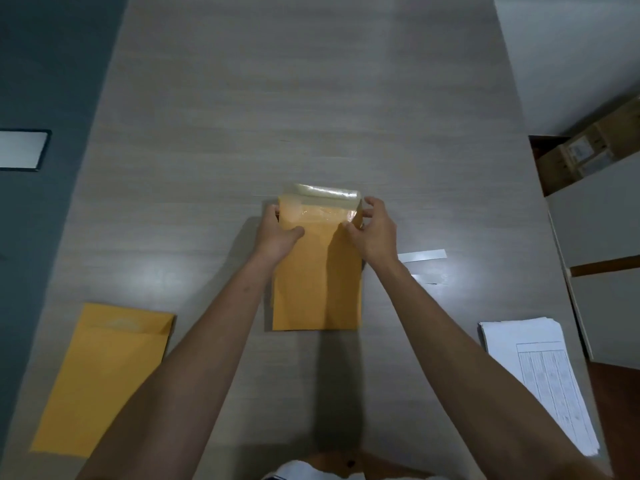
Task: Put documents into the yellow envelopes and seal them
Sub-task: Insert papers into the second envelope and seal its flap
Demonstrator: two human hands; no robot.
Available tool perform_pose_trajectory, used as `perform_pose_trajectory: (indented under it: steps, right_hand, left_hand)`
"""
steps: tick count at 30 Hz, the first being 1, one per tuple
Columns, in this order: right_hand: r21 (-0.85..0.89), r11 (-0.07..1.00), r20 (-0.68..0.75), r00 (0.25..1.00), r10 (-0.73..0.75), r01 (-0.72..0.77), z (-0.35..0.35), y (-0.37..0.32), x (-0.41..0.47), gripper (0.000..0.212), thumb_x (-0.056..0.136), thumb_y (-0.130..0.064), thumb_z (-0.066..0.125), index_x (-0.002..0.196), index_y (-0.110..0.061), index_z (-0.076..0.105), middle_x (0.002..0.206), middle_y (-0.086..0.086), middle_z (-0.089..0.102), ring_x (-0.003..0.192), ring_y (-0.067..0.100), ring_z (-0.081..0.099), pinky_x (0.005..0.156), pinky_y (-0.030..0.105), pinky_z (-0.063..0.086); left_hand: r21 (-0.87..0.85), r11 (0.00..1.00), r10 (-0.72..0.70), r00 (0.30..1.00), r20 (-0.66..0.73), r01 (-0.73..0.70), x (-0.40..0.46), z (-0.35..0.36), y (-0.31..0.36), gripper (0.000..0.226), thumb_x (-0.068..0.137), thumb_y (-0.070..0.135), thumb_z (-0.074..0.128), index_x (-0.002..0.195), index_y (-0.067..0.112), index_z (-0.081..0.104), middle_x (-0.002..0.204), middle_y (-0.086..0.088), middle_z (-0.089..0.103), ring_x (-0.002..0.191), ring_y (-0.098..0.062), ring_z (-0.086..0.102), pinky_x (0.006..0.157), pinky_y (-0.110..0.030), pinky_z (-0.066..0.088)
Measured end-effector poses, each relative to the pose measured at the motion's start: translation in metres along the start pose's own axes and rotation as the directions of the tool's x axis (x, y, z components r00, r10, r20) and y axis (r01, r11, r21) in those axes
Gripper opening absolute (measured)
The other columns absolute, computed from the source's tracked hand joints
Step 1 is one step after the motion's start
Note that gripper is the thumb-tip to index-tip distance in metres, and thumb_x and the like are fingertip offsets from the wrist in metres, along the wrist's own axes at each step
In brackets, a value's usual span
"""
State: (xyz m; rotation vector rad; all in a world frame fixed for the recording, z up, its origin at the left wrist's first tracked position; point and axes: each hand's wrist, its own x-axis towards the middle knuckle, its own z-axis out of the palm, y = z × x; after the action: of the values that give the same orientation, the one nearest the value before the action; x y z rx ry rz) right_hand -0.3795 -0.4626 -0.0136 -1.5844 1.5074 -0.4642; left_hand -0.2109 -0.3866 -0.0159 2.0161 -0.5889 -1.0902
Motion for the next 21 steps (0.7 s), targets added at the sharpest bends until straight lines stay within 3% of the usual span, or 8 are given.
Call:
perform_pose_trajectory:
  steps: [3, 5, 8, 10, 12, 15, 17, 21]
  right_hand:
    - [-0.008, 0.999, 0.023, 0.999, 0.045, -0.045, -0.003, -0.004, 0.01, 0.069, 0.083, -0.019, 0.075, 0.142, -0.019, 0.038, 0.119, 0.004, 0.06, 0.107, 0.019, 0.058, 0.091, 0.032, 0.05]
    - [-0.017, 0.999, 0.044, 0.998, 0.039, -0.039, -0.004, -0.004, 0.015, 0.071, 0.081, -0.017, 0.077, 0.142, -0.021, 0.04, 0.112, 0.003, 0.059, 0.101, 0.017, 0.057, 0.088, 0.032, 0.051]
    - [-0.005, 1.0, 0.068, 0.998, 0.016, -0.016, -0.006, -0.006, 0.021, 0.068, 0.079, -0.016, 0.078, 0.138, -0.024, 0.045, 0.099, -0.002, 0.059, 0.091, 0.014, 0.057, 0.082, 0.03, 0.052]
    - [-0.005, 1.0, 0.076, 0.997, 0.005, -0.005, -0.007, -0.009, 0.025, 0.059, 0.08, -0.016, 0.077, 0.132, -0.021, 0.05, 0.092, -0.007, 0.057, 0.088, 0.013, 0.057, 0.081, 0.031, 0.054]
    - [-0.026, 1.0, 0.078, 0.997, -0.003, 0.005, -0.006, -0.011, 0.027, 0.05, 0.081, -0.017, 0.077, 0.125, -0.019, 0.052, 0.089, -0.009, 0.056, 0.087, 0.013, 0.056, 0.08, 0.031, 0.053]
    - [-0.014, 0.999, 0.055, 0.998, -0.029, 0.03, -0.005, -0.012, 0.028, 0.04, 0.078, -0.016, 0.08, 0.111, -0.019, 0.059, 0.089, -0.007, 0.055, 0.089, 0.017, 0.059, 0.08, 0.032, 0.054]
    - [-0.005, 1.0, 0.062, 0.998, -0.018, 0.018, -0.004, -0.01, 0.028, 0.037, 0.076, -0.02, 0.082, 0.107, -0.02, 0.061, 0.099, -0.004, 0.057, 0.096, 0.018, 0.06, 0.079, 0.027, 0.052]
    - [-0.002, 1.0, 0.043, 0.999, -0.012, 0.012, -0.001, -0.008, 0.025, 0.039, 0.075, -0.046, 0.079, 0.099, -0.018, 0.067, 0.1, -0.005, 0.063, 0.094, 0.008, 0.057, 0.075, 0.015, 0.047]
  left_hand:
    - [-0.088, 0.995, 0.06, 0.995, 0.086, -0.052, 0.005, -0.006, -0.005, 0.069, 0.078, 0.004, 0.075, 0.133, 0.024, 0.038, 0.125, 0.0, 0.056, 0.103, -0.016, 0.059, 0.084, -0.04, 0.055]
    - [-0.105, 0.991, 0.097, 0.988, 0.123, -0.084, 0.008, -0.012, -0.007, 0.082, 0.077, -0.002, 0.075, 0.139, 0.031, 0.033, 0.129, 0.001, 0.052, 0.109, -0.016, 0.057, 0.085, -0.038, 0.055]
    - [-0.058, 0.988, 0.145, 0.985, 0.091, -0.14, 0.015, -0.017, -0.006, 0.074, 0.077, -0.005, 0.072, 0.133, 0.03, 0.039, 0.112, -0.002, 0.059, 0.098, -0.019, 0.062, 0.078, -0.039, 0.057]
    - [0.05, 0.984, 0.171, 0.984, 0.044, -0.173, 0.02, -0.018, -0.002, 0.061, 0.081, -0.004, 0.069, 0.128, 0.026, 0.044, 0.095, 0.004, 0.055, 0.08, -0.017, 0.061, 0.067, -0.035, 0.056]
    - [0.153, 0.963, 0.224, 0.974, 0.02, -0.224, 0.025, -0.018, 0.0, 0.05, 0.081, -0.003, 0.067, 0.119, 0.025, 0.05, 0.091, 0.005, 0.053, 0.073, -0.017, 0.058, 0.064, -0.036, 0.053]
    - [0.26, 0.911, 0.323, 0.946, 0.035, -0.321, 0.03, -0.02, -0.001, 0.044, 0.08, -0.003, 0.064, 0.108, 0.029, 0.054, 0.094, 0.001, 0.058, 0.074, -0.018, 0.059, 0.064, -0.036, 0.052]
    - [0.374, 0.845, 0.392, 0.919, 0.054, -0.382, 0.033, -0.02, -0.003, 0.043, 0.081, 0.0, 0.063, 0.113, 0.028, 0.056, 0.099, -0.001, 0.055, 0.081, -0.019, 0.056, 0.07, -0.034, 0.05]
    - [0.467, 0.763, 0.459, 0.883, 0.094, -0.447, 0.034, -0.018, -0.009, 0.043, 0.086, 0.002, 0.06, 0.123, 0.024, 0.059, 0.103, -0.001, 0.05, 0.087, -0.017, 0.05, 0.077, -0.028, 0.043]
